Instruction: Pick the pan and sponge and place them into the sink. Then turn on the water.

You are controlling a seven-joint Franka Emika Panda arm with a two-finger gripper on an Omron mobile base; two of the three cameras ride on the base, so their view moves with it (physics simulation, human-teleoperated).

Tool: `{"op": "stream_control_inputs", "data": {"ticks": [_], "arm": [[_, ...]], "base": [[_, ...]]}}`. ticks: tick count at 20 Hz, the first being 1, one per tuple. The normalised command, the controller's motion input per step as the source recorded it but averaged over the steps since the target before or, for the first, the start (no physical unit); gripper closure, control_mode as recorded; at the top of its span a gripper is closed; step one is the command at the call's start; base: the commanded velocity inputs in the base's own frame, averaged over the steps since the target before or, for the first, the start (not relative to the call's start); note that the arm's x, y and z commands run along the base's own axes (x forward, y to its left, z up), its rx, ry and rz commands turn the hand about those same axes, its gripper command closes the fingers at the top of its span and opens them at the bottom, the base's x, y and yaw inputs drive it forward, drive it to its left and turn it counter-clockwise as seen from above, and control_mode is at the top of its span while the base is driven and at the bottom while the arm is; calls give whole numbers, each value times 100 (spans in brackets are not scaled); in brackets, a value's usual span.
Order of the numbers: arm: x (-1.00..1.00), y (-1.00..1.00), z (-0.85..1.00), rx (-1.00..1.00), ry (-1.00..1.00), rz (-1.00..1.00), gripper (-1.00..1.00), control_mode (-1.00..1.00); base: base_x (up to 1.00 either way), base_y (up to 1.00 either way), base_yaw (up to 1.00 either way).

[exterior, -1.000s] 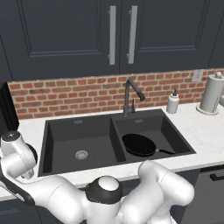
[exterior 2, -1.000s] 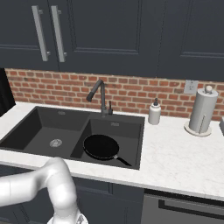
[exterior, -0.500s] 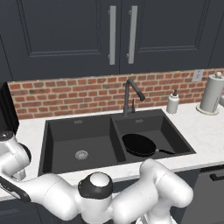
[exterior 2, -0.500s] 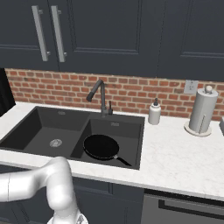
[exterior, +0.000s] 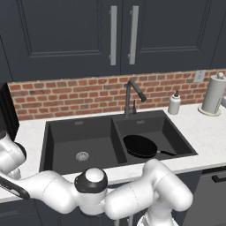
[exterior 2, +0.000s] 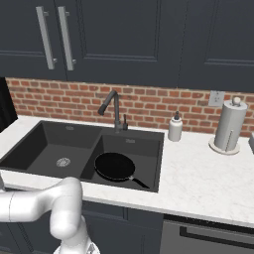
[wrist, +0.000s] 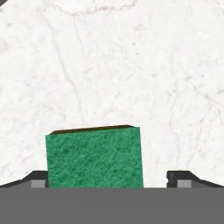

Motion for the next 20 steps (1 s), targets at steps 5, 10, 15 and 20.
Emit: {"op": "stream_control_inputs", "data": {"ticks": [5,10,15,20], "arm": [[16,6,-58,-6,1,-8,-100,-100],[1,1,-60,-5,1,-9,100,-100],[-6,-14,-57,-1,0,-15,100,-100],[-19,-41,-30,0,0,-19,100,-100]], "base": [[0,0,0],[0,0,0],[0,0,0],[0,0,0]]}}
